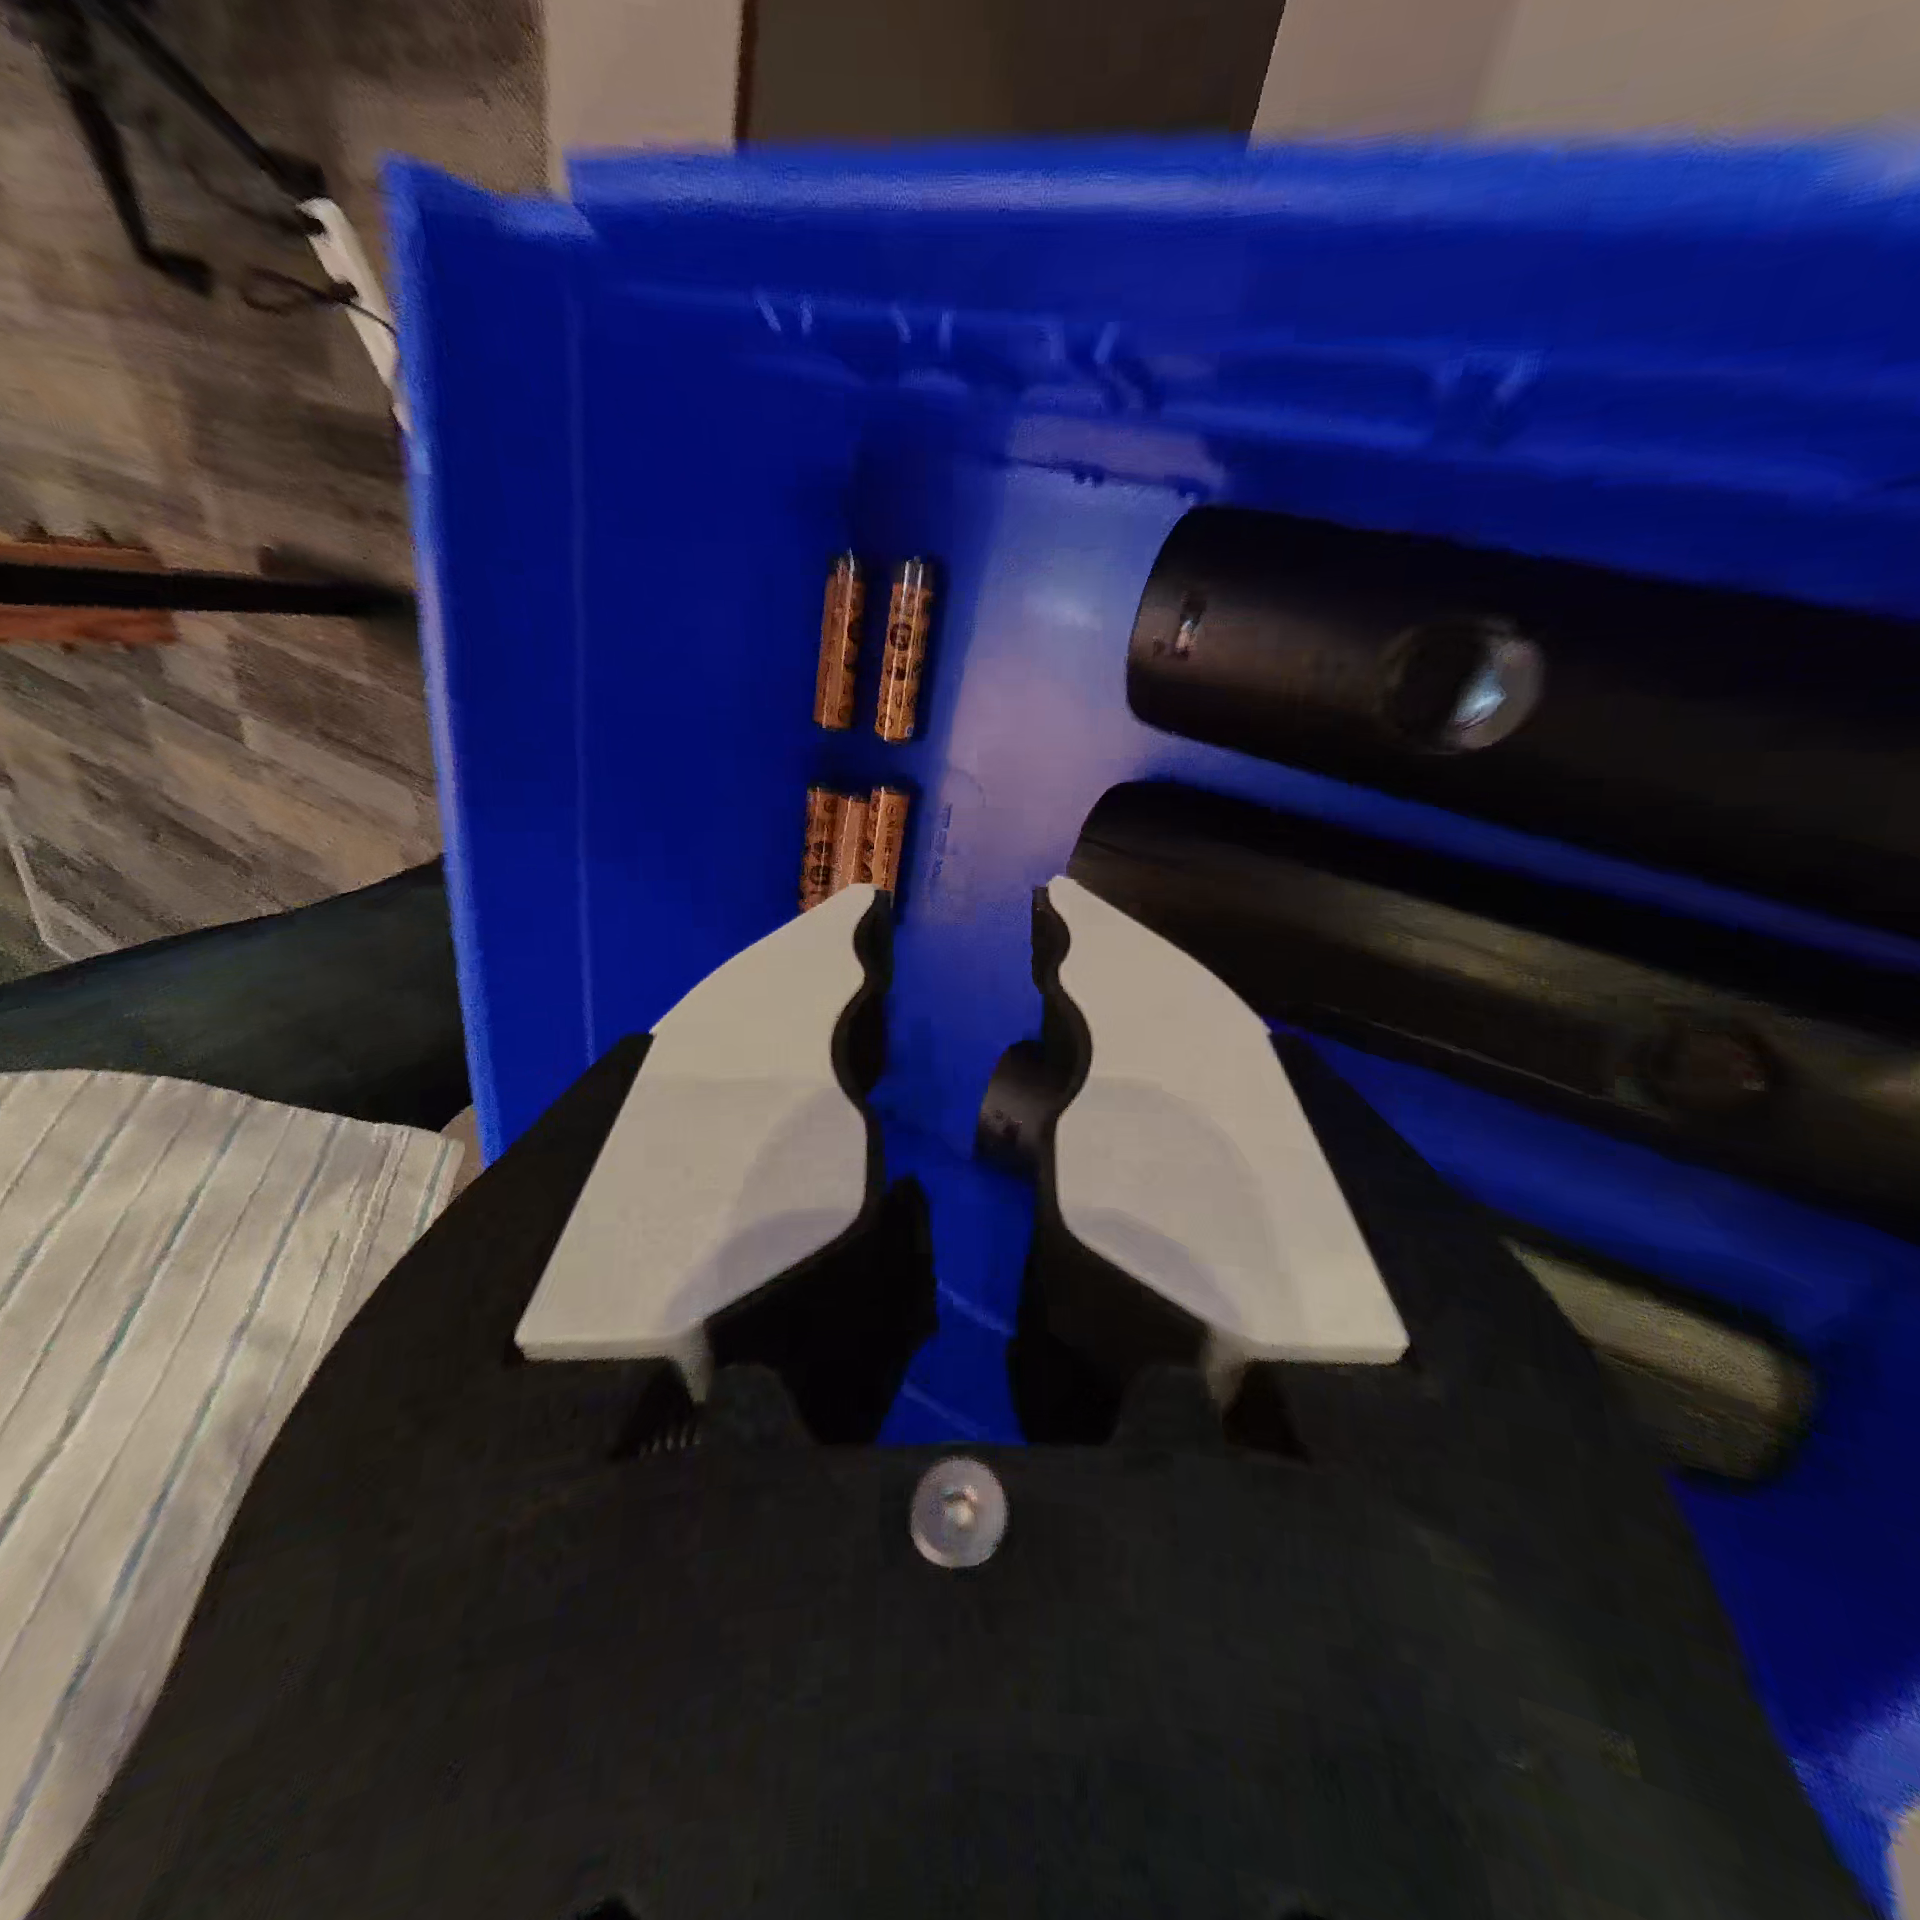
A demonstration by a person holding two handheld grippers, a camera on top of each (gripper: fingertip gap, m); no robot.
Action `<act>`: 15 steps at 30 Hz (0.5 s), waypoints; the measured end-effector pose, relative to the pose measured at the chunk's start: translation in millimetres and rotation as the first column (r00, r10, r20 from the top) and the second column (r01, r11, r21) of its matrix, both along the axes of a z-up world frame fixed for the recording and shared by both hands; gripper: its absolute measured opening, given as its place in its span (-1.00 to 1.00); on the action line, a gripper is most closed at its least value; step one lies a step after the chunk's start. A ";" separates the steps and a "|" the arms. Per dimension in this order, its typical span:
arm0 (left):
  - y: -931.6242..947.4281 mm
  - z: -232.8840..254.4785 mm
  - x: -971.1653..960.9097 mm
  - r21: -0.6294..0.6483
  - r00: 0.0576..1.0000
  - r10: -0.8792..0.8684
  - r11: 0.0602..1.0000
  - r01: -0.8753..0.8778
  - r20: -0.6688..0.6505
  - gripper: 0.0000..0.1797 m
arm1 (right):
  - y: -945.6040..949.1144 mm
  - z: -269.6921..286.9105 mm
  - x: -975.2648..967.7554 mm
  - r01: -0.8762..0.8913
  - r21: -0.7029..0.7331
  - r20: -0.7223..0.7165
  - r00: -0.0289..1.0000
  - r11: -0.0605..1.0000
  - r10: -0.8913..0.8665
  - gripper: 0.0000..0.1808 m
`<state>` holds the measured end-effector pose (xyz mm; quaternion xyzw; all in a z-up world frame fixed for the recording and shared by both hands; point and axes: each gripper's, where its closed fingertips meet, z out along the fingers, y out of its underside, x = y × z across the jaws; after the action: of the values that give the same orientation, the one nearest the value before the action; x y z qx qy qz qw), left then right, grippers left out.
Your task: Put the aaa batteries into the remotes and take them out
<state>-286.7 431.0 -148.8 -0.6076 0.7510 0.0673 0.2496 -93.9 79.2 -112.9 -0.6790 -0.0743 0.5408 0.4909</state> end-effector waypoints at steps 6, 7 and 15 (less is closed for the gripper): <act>29.9 -34.9 1.8 -0.057 0.989 -0.009 0.998 0.001 -0.149 -0.69 | -0.6 -1.2 -2.5 -0.013 0.001 0.011 1.000 1.000 0.013 -0.73; 32.9 -38.8 1.2 -0.072 0.986 -0.011 0.997 -0.001 -0.168 -0.70 | -0.4 -1.2 -2.0 -0.012 -0.001 0.008 1.000 1.000 0.012 -0.73; 54.1 -62.4 -6.0 -0.111 0.960 -0.010 0.994 -0.022 -0.280 -0.74 | -0.7 -0.7 -1.2 -0.016 -0.002 -0.001 1.000 1.000 0.016 -0.73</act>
<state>-292.7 485.0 -211.2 -0.6072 0.7796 0.1108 0.1059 -95.0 78.5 -113.6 -0.6785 -0.0788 0.5452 0.4860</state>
